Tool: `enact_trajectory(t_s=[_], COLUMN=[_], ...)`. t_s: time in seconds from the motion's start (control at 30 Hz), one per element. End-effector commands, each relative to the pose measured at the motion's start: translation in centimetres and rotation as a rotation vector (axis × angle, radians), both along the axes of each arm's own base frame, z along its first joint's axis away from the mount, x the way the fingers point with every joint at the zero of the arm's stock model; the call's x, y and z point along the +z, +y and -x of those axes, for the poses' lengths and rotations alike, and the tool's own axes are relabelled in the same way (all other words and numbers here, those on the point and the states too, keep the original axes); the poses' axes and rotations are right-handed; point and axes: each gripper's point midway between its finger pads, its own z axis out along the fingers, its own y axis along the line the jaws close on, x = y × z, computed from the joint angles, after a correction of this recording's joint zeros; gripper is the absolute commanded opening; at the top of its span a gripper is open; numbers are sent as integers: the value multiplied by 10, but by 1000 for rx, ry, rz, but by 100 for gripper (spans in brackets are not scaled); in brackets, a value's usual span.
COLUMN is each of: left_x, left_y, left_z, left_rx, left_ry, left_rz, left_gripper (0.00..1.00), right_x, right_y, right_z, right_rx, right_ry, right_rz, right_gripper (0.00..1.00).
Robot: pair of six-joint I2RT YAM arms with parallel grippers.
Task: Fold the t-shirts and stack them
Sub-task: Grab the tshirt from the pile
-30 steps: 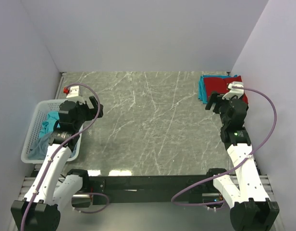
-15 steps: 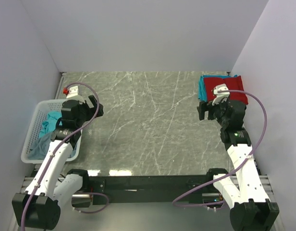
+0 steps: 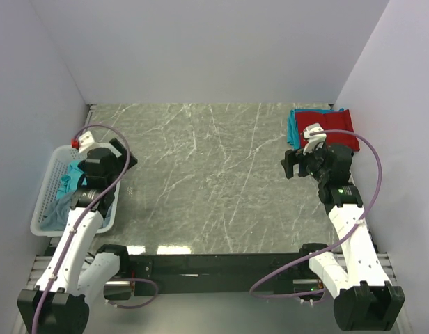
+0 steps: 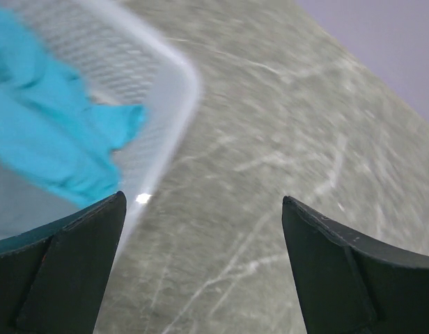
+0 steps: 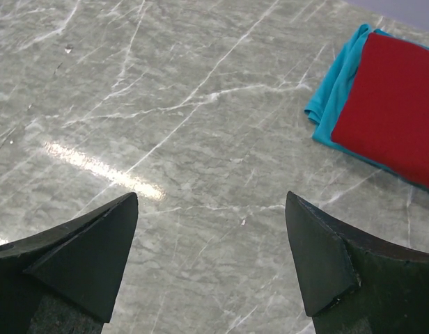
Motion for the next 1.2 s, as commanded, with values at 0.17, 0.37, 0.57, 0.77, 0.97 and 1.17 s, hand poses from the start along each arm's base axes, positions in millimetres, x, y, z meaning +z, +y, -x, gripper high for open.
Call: enact_trajectory(t_s=[0.17,0.37,0.57,0.77,0.97,1.17], left_x=[-41,-41,-18,-45,-76,-97], left_y=[76,101,120,131,144,147], left_z=[17,20,50,91,113,106], left_rx=[569,778,917,1010,1044,1006], left_ry=[310,329,270,303,330,395], left_rz=[2,-38,-81,16,129,192], left_gripper=[99,86,85,79,75,52], right_x=[19,13,6,0,-2,0], right_y=[0,-3,-4,-5,-3,-3], right_z=[-4,-7,-10,-12,-13,-11], right_rx=[4,-12,-20,-27,-15,-13], right_ry=[-42,-23,6,26,39,33], right_rz=[1,4,4,4,-3,-3], right_gripper=[92,92,93,93,93,93])
